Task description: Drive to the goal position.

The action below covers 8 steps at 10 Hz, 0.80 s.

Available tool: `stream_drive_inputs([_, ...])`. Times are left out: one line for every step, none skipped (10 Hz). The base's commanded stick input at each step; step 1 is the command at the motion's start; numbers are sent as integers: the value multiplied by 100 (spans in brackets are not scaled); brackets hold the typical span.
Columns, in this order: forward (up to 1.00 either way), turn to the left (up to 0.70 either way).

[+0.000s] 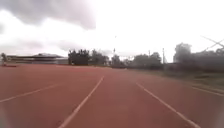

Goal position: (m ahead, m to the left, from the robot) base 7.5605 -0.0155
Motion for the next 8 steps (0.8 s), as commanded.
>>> stream_drive_inputs([70,0])
stream_drive_inputs([70,0])
stream_drive_inputs([70,0])
stream_drive_inputs([70,0])
stream_drive_inputs([70,0])
stream_drive_inputs([70,0])
stream_drive_inputs([70,0])
stream_drive_inputs([70,0])
